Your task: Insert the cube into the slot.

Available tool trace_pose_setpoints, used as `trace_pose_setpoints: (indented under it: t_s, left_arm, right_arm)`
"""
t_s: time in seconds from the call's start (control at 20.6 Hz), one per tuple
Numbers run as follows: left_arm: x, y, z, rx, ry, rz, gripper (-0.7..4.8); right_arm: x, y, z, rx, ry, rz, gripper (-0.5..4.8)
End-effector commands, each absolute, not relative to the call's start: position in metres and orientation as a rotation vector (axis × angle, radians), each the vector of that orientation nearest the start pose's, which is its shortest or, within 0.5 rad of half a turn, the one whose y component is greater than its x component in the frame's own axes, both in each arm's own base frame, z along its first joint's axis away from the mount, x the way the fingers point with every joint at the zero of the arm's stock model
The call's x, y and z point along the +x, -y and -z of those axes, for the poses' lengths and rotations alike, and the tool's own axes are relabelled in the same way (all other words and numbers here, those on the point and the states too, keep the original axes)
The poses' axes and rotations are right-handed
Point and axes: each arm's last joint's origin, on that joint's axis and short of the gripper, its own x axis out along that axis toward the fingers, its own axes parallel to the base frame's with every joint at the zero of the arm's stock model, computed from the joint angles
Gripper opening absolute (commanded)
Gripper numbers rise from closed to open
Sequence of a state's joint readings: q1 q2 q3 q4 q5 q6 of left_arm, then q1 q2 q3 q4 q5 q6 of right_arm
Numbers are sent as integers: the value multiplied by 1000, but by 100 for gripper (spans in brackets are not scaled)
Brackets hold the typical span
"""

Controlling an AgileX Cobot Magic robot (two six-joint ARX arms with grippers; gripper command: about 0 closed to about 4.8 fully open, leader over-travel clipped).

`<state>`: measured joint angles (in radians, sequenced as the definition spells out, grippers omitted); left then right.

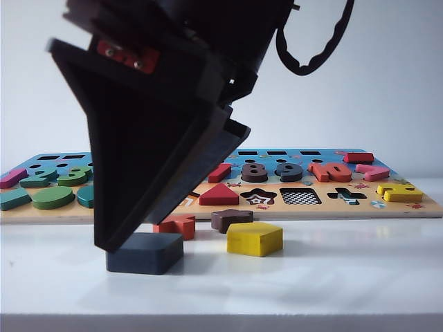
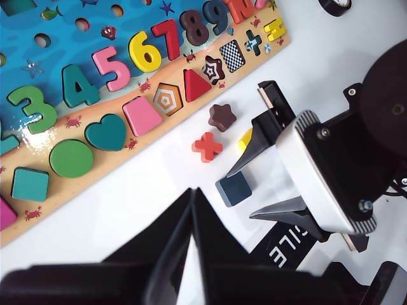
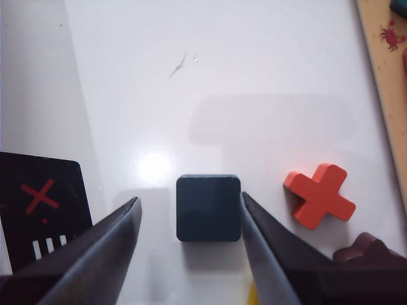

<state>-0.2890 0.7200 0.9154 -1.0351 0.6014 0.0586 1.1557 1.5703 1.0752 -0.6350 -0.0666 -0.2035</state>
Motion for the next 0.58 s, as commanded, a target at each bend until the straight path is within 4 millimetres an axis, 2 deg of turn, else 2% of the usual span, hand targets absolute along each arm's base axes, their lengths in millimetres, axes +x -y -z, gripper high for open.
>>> trace_pose_setpoints:
  t_s: [0.05,0.58]
  left_arm:
    - [103,48,-318,-79,-806,872,17]
    - [103,48,-318,-79,-806,872,17]
  right_arm:
    - [121,-284,-218,-764,-901,-1198,325]
    - [124,-287,-208,-781,-930,-1169,330]
